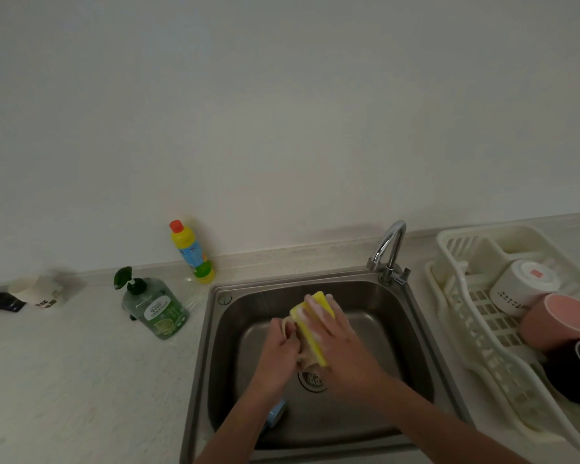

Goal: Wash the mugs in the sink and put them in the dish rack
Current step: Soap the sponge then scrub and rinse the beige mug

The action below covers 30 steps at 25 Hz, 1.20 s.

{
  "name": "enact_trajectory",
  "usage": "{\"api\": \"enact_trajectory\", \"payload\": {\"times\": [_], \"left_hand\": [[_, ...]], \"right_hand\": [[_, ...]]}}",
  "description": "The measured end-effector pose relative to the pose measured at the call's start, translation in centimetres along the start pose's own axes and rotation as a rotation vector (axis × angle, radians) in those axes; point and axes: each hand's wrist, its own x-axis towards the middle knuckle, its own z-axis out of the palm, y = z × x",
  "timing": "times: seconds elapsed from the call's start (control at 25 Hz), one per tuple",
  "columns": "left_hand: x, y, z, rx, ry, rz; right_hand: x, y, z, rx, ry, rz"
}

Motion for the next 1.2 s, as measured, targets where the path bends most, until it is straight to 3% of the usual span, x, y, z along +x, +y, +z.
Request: {"api": "enact_trajectory", "payload": {"times": [0.04,0.12,0.2,0.32,0.44,0.48,0.64,0.76,0.84,0.92,1.04,1.12,1.2], "left_hand": [[-0.3,0.0,0.1,-0.005,-0.022,-0.005],[-0.8,0.3,-0.2,-0.078,-0.028,-0.041],[-0.7,0.3,-0.4,-0.163,0.002,-0.064],[-0.1,-0.1,0.2,-0.072,0.068,-0.061],[-0.1,-0.7,1.1,0.038,0.023,-0.047],[-0.2,-0.8,1.2,0.028,0.004,-0.056],[-0.3,-0.1,0.5,-0.152,0.039,-0.103],[0.4,-0.2,0.8,-0.013,0.095,-0.069],[0.5,-0.5,1.2,0.087,0.050,-0.036],[0.3,-0.4,1.2,0.081,0.012,-0.042],[-0.4,0.0,0.9,-0.115,0.024,-0.093],[-0.5,0.3,1.1,-0.174,0.074,-0.104],[-0.1,-0.1,1.7,-0.066,0.106,-0.083]], "right_hand": [[0.8,0.2,-0.8,0.083,-0.023,0.066],[1.3,0.6,-2.0,0.489,-0.116,0.342],[0.0,0.3,-2.0,0.648,-0.138,0.412],[-1.4,-0.9,-0.5,0.372,-0.125,0.275],[-0.3,-0.4,-1.1,0.073,-0.138,0.145],[0.2,0.1,-1.6,0.103,-0.170,0.164],[-0.2,0.8,-2.3,0.639,-0.207,0.465],[-1.4,-0.4,-1.1,0.323,-0.210,0.285],[-1.1,-0.3,-1.1,0.121,-0.181,0.151],[-0.1,0.4,-1.9,0.217,-0.194,0.200],[-0.2,1.8,-2.3,0.700,-0.212,0.471],[-1.1,1.5,-1.8,0.635,-0.204,0.449],[-1.5,0.9,-1.0,0.342,-0.198,0.299]]}}
